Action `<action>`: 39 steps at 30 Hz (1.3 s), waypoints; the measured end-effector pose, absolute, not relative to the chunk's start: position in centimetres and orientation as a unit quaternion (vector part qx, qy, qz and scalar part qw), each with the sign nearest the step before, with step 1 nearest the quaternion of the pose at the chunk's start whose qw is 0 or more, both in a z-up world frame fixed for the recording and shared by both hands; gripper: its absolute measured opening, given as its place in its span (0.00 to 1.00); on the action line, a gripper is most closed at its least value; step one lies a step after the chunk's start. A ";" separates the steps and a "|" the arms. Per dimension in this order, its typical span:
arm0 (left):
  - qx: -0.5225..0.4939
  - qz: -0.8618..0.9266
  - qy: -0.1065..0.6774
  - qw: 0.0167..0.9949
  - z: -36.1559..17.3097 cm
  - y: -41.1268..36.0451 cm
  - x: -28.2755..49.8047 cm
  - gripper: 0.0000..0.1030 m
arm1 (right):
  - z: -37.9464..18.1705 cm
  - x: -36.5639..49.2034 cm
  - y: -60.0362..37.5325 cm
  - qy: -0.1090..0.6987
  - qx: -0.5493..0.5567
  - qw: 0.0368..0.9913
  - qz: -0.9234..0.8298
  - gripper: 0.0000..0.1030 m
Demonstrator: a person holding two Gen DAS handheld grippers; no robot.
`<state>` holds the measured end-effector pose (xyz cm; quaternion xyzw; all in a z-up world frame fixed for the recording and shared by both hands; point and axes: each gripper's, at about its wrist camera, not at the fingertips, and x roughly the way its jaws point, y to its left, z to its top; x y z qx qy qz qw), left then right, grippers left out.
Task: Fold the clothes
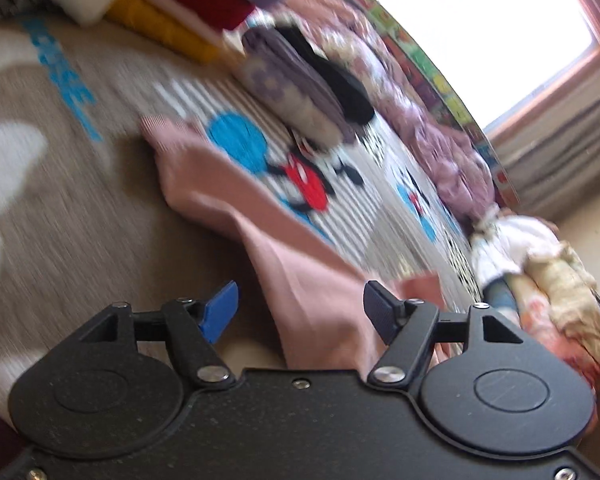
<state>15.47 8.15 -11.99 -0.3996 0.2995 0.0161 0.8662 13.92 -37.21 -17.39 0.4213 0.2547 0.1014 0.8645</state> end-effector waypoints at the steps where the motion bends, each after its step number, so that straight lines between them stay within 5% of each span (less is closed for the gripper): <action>1: -0.400 0.005 0.309 0.863 -12.4 7.3 15.5 0.67 | -17.3 13.8 -36.7 0.258 0.418 0.864 0.109 0.61; 19: -0.395 -0.092 0.359 0.840 -16.2 0.6 16.3 0.65 | -18.0 14.0 -32.9 0.297 0.436 0.838 0.138 0.54; 24: -0.391 -0.109 0.348 0.845 -16.6 -0.1 16.5 0.32 | -18.7 14.1 -33.1 0.297 0.454 0.829 0.133 0.32; 26: -0.386 -0.110 0.354 0.845 -16.8 0.0 16.6 0.08 | -18.9 14.1 -33.0 0.297 0.458 0.827 0.132 0.23; 28: -0.387 -0.114 0.353 0.844 -16.7 0.3 16.4 0.04 | -19.1 14.0 -32.9 0.295 0.462 0.825 0.134 0.16; 39: -0.376 -0.126 0.323 0.859 -13.6 2.5 13.5 0.03 | -19.8 12.1 -32.7 0.285 0.511 0.796 0.157 0.14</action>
